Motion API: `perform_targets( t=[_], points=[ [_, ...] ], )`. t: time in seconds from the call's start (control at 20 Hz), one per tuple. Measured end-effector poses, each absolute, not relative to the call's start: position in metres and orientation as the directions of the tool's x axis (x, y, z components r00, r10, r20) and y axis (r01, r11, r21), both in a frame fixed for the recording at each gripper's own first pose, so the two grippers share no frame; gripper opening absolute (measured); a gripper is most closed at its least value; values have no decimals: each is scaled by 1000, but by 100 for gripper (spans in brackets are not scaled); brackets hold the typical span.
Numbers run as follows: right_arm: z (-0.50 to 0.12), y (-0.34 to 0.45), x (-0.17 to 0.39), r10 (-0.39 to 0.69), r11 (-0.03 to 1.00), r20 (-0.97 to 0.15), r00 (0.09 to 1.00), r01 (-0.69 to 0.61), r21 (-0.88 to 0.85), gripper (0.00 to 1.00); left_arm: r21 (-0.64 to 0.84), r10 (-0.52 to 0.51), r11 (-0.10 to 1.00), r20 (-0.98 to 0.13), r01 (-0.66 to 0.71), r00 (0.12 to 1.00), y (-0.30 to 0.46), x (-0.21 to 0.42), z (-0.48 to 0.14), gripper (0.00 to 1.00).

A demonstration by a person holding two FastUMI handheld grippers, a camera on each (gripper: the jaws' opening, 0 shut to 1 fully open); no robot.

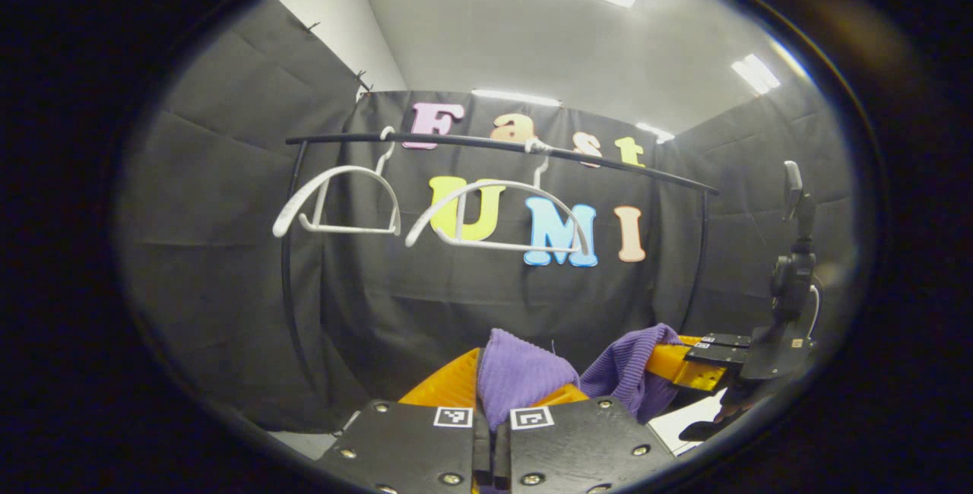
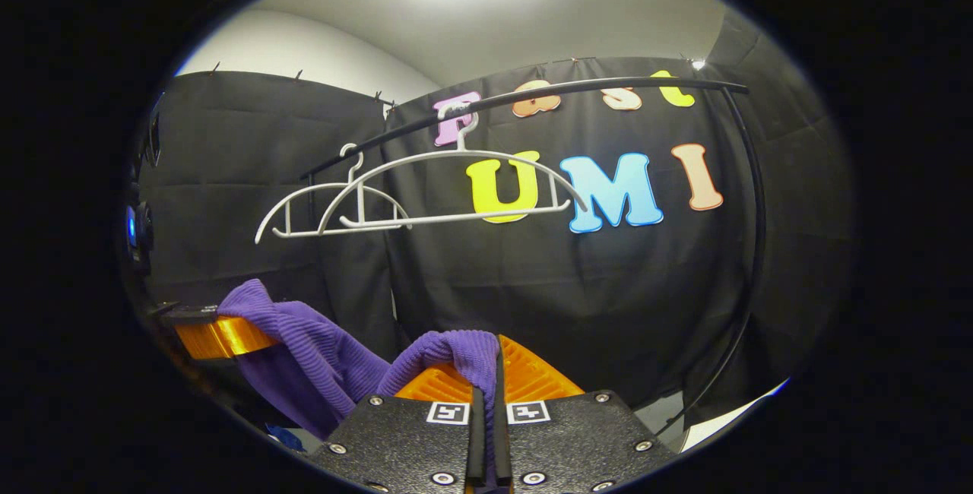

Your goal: Grasp the clothes on the hanger with both hands and then place them into the laundry hamper below.

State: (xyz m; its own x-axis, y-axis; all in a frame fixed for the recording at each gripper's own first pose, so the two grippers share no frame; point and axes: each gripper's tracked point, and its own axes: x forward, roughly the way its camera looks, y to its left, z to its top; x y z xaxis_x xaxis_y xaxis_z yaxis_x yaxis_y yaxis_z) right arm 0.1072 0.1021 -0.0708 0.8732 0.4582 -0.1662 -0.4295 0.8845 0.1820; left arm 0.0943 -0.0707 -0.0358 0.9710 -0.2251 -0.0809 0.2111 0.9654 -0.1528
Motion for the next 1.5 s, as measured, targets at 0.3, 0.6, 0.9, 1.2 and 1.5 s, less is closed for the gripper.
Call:
perform_targets(
  t=[0.3,0.6,0.9,1.2,1.5],
  points=[
    [-125,111,76,457,889,-275,846,-421,181,2,-203,-255,955,-180,218,950,-86,75,-103,3],
    [-194,106,63,421,906,-399,815,-399,142,4,-188,-243,963,-304,192,921,-91,74,-176,3],
    [-264,105,46,391,908,-538,747,-408,92,6,-158,-231,971,-452,177,862,-95,65,-250,7],
    [-325,99,23,329,909,-669,666,-415,34,11,-103,-180,984,-606,147,775,-90,46,-331,3],
    [-361,99,0,310,909,-738,599,-415,45,25,-67,-144,988,-720,139,679,-76,15,-388,9]
  ],
)
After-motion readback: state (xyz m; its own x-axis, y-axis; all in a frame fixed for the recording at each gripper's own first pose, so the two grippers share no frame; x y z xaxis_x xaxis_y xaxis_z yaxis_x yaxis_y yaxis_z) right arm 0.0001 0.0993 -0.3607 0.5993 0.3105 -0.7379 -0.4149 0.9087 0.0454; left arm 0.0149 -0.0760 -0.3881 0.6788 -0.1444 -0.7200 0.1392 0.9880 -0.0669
